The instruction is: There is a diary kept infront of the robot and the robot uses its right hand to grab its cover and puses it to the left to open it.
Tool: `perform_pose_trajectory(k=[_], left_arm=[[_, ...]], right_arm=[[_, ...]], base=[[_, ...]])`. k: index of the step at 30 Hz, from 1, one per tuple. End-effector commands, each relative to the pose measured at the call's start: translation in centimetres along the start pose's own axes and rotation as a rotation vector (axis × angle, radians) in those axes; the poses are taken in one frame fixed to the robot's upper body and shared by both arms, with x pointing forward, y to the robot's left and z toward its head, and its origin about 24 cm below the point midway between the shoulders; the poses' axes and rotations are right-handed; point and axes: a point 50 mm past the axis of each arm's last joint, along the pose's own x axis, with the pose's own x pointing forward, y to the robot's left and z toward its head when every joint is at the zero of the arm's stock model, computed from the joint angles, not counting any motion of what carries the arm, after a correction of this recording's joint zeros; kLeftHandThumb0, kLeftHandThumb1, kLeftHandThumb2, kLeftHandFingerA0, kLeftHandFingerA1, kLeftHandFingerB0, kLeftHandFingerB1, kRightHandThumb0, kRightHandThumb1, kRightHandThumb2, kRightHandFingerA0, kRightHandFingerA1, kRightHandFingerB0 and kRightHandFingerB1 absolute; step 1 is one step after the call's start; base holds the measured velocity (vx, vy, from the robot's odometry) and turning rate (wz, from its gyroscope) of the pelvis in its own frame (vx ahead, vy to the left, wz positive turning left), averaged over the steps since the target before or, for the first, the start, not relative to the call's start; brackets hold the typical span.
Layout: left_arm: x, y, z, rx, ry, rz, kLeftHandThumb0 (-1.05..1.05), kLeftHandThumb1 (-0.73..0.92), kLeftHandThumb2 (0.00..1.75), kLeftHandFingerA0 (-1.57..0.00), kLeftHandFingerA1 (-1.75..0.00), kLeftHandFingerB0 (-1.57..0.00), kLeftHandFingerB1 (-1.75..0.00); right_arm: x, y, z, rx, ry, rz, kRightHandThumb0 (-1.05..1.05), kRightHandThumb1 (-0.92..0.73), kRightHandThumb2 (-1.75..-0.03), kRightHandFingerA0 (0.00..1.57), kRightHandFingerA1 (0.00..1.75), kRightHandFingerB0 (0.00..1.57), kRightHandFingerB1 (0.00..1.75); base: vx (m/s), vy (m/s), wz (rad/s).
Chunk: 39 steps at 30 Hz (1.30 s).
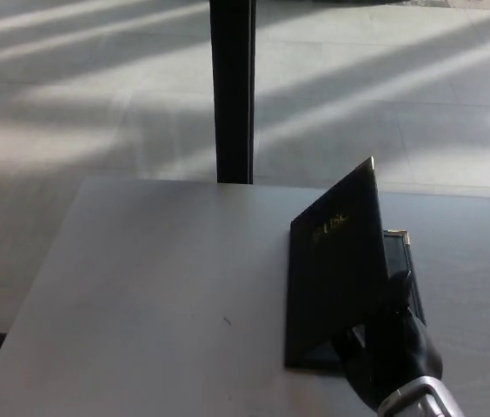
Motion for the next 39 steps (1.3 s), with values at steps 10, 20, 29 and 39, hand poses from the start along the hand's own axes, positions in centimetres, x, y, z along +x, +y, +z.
perform_pose_trajectory(k=[10, 20, 29, 39], left_arm=[[0.3, 0.6, 1.8, 0.021, -0.043, 0.038, -0.82, 0.92, 1.01, -0.27, -0.75, -0.23, -0.63], [0.3, -0.1, 2.4, 0.031, -0.053, 0.036, -0.83, 0.92, 0.98, -0.33, -0.80, -0.26, -0.67], [0.4, -0.3, 2.7, 0.072, -0.056, 0.050, -0.83, 0.92, 0.98, -0.35, -0.80, -0.27, -0.67], [0.5, 0.2, 2.5, 0.097, -0.059, 0.076, -0.83, 0.92, 0.96, -0.37, -0.83, -0.32, -0.70]], right_arm=[[-3.1, 10.2, -6.4, -0.816, -0.074, 0.375, -0.87, -0.77, -1.18, 0.14, 0.54, 0.12, 0.50], [-1.8, 9.5, -5.5, -1.060, -0.239, 0.374, -0.39, -0.51, -1.12, 1.34, 1.32, 0.02, 0.51], [1.4, 7.2, -3.2, -1.201, -0.221, 0.167, -0.86, -0.75, -1.14, 0.54, 0.88, 0.00, 0.39], [2.5, 7.4, -1.4, -1.067, -0.156, 0.114, -0.86, -0.76, -1.14, 0.46, 0.79, 0.08, 0.43]], base=[[0.00, 0.000, 0.01], [0.00, 0.000, 0.00], [0.00, 0.000, 0.00], [0.00, 0.000, 0.00]])
